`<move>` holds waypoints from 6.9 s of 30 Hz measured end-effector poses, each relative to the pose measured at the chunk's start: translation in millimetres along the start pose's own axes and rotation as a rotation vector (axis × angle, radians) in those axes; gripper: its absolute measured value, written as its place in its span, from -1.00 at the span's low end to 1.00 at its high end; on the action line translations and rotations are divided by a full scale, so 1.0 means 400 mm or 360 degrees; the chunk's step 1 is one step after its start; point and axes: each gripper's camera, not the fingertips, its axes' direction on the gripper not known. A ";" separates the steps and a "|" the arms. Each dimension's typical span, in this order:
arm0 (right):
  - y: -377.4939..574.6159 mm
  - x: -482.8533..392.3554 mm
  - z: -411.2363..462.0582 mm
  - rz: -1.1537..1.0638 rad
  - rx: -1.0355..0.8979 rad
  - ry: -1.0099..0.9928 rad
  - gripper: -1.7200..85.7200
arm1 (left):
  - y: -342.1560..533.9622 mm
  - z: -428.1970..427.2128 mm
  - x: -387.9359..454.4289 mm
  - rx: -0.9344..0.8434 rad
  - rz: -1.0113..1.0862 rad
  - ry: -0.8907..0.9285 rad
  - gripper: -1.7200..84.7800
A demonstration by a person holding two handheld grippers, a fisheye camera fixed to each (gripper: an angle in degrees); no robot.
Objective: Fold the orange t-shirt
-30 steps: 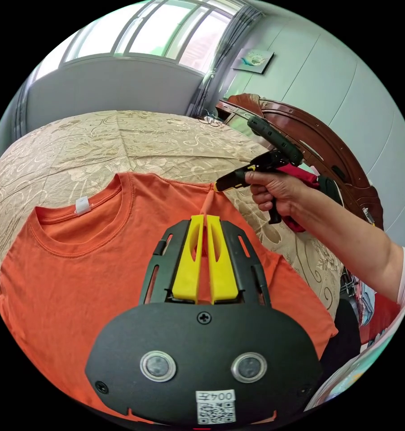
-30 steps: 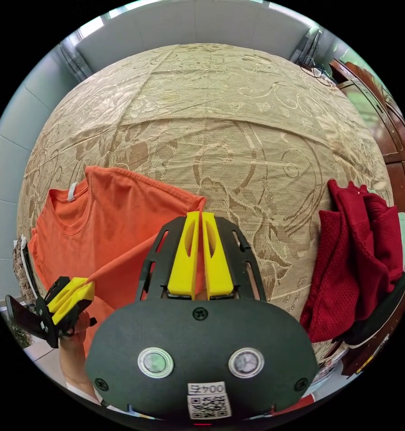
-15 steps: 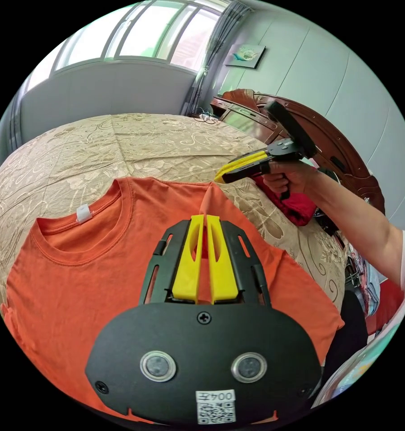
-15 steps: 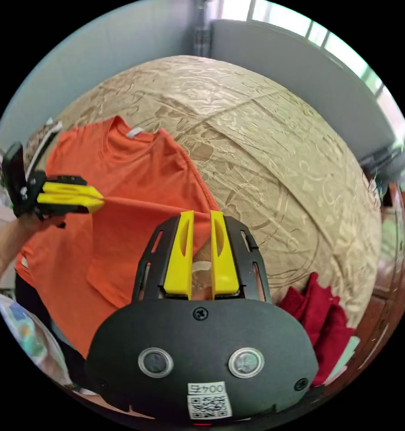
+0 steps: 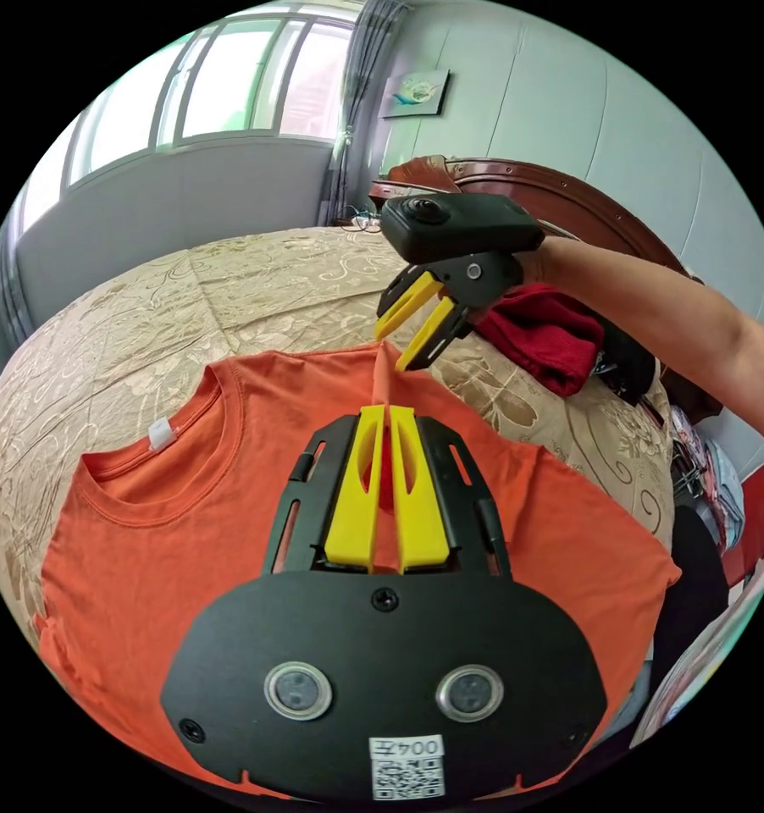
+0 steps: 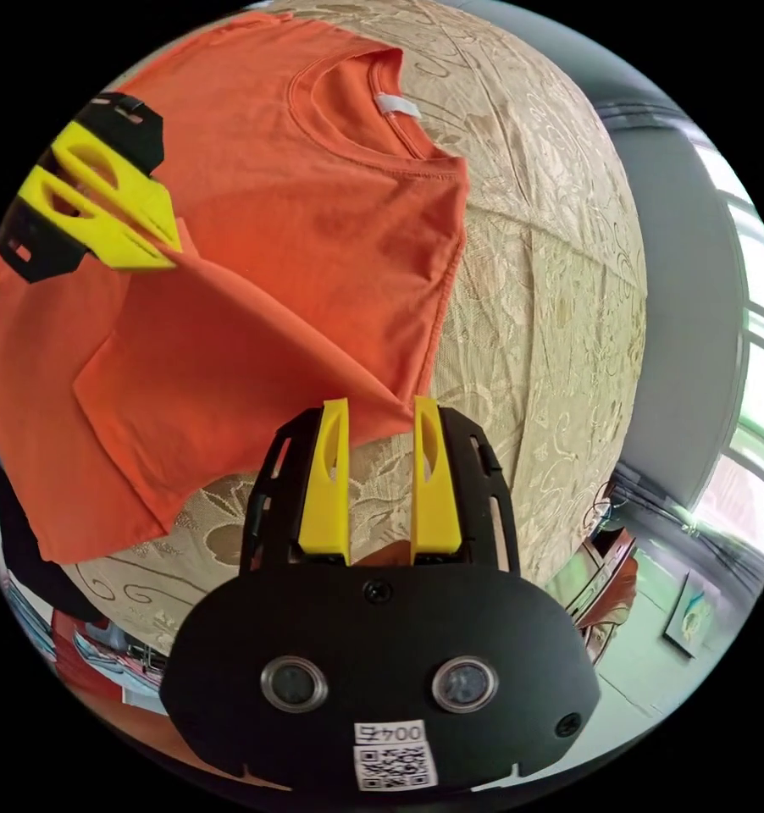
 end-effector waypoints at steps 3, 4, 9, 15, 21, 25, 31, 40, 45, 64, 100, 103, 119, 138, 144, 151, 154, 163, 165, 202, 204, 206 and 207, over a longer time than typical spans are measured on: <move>-0.028 -0.030 -0.014 -0.0077 -0.0020 0.0011 -0.79 | -0.009 -0.008 0.016 0.0004 0.0038 -0.0009 -0.93; -0.031 -0.036 -0.016 -0.0085 -0.0017 0.0004 -0.84 | -0.014 -0.011 0.019 0.0006 0.0041 -0.0009 -0.93; 0.021 -0.061 -0.043 0.0027 0.0054 -0.0046 -0.97 | -0.043 -0.023 0.020 0.0007 0.0024 -0.0015 -0.93; 0.138 -0.071 -0.048 0.0338 0.0115 -0.0063 -0.96 | -0.137 -0.009 -0.002 -0.0012 -0.0003 -0.0048 -0.93; 0.206 -0.132 0.078 0.0868 -0.0205 0.0135 -0.83 | -0.209 0.106 -0.120 -0.0333 -0.0420 0.0017 -0.92; 0.390 -0.206 0.036 0.1261 0.0166 -0.0145 -0.85 | -0.217 0.067 -0.188 -0.0257 -0.0702 0.0152 -0.91; 0.657 -0.531 -0.014 0.1467 0.0791 -0.0424 -0.95 | -0.182 -0.116 -0.141 -0.0002 -0.0834 0.0334 -0.91; 0.756 -0.823 0.090 0.1474 0.0571 -0.0472 -0.84 | -0.154 -0.056 0.202 -0.0502 -0.0495 0.0209 -0.95; 0.877 -0.836 0.098 0.1745 0.0778 -0.0564 -0.89 | -0.188 -0.156 0.220 -0.0426 -0.0571 0.0253 -0.95; 0.896 -1.257 0.052 0.1717 0.1089 -0.1126 -0.98 | 0.222 -0.949 0.217 0.0215 -0.1313 -0.0198 -0.93; 0.644 -1.359 0.271 0.1829 0.1579 -0.2114 -0.98 | -0.371 -1.162 0.164 -0.0619 -0.0235 -0.0702 -0.76; 0.622 -1.344 0.249 0.1821 0.1570 -0.2110 -0.98 | -0.398 -1.190 0.183 -0.0651 -0.0223 -0.0651 -0.76; 0.477 -1.225 0.069 0.1823 0.1548 -0.2082 -0.98 | -0.497 -1.500 0.261 -0.0399 -0.0385 -0.0628 -0.93; -0.062 -0.887 -0.580 0.1296 0.1354 -0.1502 -0.86 | -0.568 -1.616 0.225 -0.0526 -0.1028 -0.0581 -0.95; -0.275 -0.740 -0.783 0.1206 0.1215 -0.1238 -0.87 | -0.507 -1.858 0.250 0.0101 -0.1340 -0.0510 -0.95; -0.585 -0.547 -0.994 0.0935 0.0994 -0.0971 -0.78 | -0.484 -1.866 0.282 0.0216 -0.1542 -0.0809 -0.87; -0.732 -0.464 -1.073 0.0814 0.0912 -0.0858 -0.74 | -0.482 -1.915 0.271 0.0212 -0.1570 -0.0839 -0.74; -1.061 -0.297 -1.227 0.0628 0.0763 -0.0688 -0.74 | -0.445 -1.954 0.177 0.0361 -0.1634 -0.0578 -0.64; -1.114 -0.265 -1.236 0.0606 0.0722 -0.0729 -0.75 | -0.452 -1.949 0.151 0.0323 -0.1635 -0.0567 -0.64; -0.986 -0.120 -1.363 0.0283 0.1136 -0.0614 -0.98 | -0.351 -1.871 0.024 0.0261 -0.1710 -0.0397 -0.58; -0.949 -0.115 -1.342 0.0296 0.1175 -0.0637 -0.98 | -0.374 -1.844 0.028 0.0190 -0.1642 -0.0487 -0.58; -0.923 -0.113 -1.324 0.0299 0.1198 -0.0644 -0.98 | -0.397 -1.811 0.040 0.0066 -0.1553 -0.0626 -0.62; -0.907 -0.112 -1.311 0.0303 0.1207 -0.0647 -0.98 | -0.406 -1.792 0.052 -0.0001 -0.1531 -0.0743 -0.66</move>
